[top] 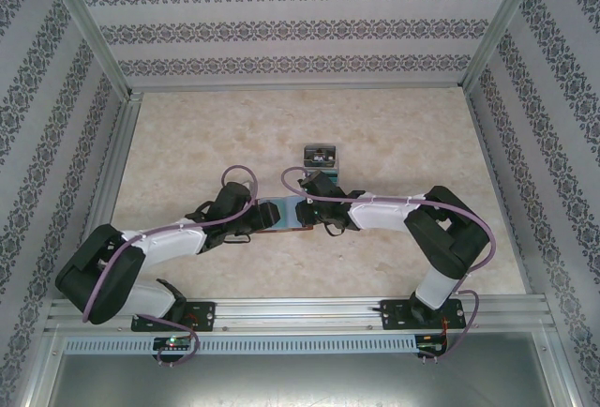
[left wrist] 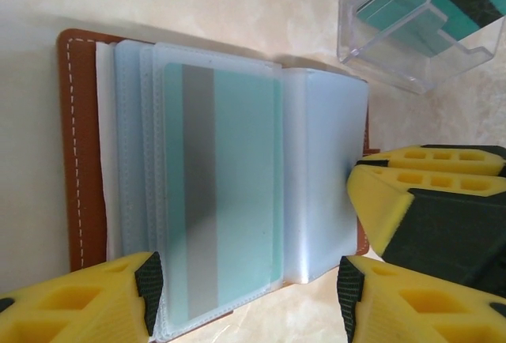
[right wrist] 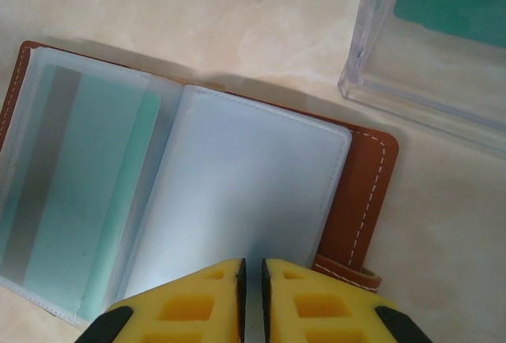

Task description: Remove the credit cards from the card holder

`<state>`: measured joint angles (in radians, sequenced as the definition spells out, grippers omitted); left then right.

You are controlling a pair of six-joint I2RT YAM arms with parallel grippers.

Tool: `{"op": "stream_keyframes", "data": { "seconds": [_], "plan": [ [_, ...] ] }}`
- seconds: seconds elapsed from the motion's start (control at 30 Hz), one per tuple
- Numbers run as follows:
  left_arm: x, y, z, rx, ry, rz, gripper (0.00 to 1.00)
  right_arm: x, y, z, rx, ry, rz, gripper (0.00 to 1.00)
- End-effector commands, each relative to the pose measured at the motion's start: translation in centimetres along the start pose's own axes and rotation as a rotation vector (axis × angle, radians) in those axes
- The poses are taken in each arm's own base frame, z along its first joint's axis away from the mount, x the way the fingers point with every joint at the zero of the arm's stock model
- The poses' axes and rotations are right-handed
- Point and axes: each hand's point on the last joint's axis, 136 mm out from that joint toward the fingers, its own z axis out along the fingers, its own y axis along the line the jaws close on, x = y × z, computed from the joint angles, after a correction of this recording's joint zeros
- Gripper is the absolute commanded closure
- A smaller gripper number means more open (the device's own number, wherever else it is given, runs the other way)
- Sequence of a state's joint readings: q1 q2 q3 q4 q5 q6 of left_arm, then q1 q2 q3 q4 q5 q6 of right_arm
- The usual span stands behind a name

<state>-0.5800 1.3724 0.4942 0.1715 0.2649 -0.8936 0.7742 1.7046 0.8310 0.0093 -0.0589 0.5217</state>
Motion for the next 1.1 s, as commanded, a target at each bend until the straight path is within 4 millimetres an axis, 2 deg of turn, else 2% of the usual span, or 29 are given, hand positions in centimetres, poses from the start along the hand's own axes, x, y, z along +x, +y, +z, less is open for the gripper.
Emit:
{"op": "stream_keyframes", "data": {
  "seconds": [0.0, 0.17, 0.33, 0.53, 0.63, 0.8, 0.9, 1.07],
  "plan": [
    [-0.9, -0.3, 0.3, 0.003, -0.016, 0.013, 0.37, 0.9, -0.5, 0.4, -0.001, 0.026, 0.022, 0.83],
    [-0.6, -0.6, 0.8, 0.029, 0.001, 0.013, 0.37, 0.8, -0.6, 0.5, 0.001, 0.024, 0.027, 0.82],
    [-0.9, -2.3, 0.6, 0.114, -0.004, 0.024, 0.36, 0.9, -0.5, 0.7, -0.002, 0.030, 0.029, 0.82],
    [-1.0, -4.4, 0.0, 0.203, 0.001, 0.056, 0.26, 1.0, -0.6, 0.9, 0.000, 0.035, 0.037, 0.82],
    [-1.2, -5.8, -0.3, 0.264, 0.001, 0.068, 0.20, 1.0, -0.6, 0.9, 0.000, 0.038, 0.040, 0.82],
    [-1.1, -9.0, -0.7, 0.355, 0.008, 0.115, 0.19, 1.0, -0.9, 1.0, 0.000, 0.037, 0.061, 0.82],
    [-1.3, -10.5, -0.8, 0.383, 0.008, 0.131, 0.19, 0.6, -1.8, 0.6, 0.004, 0.013, 0.108, 0.83],
    [-0.9, -11.3, -0.4, 0.386, 0.023, 0.146, 0.19, -0.8, -3.8, -1.5, 0.012, -0.086, 0.186, 0.82]
  ]
}}
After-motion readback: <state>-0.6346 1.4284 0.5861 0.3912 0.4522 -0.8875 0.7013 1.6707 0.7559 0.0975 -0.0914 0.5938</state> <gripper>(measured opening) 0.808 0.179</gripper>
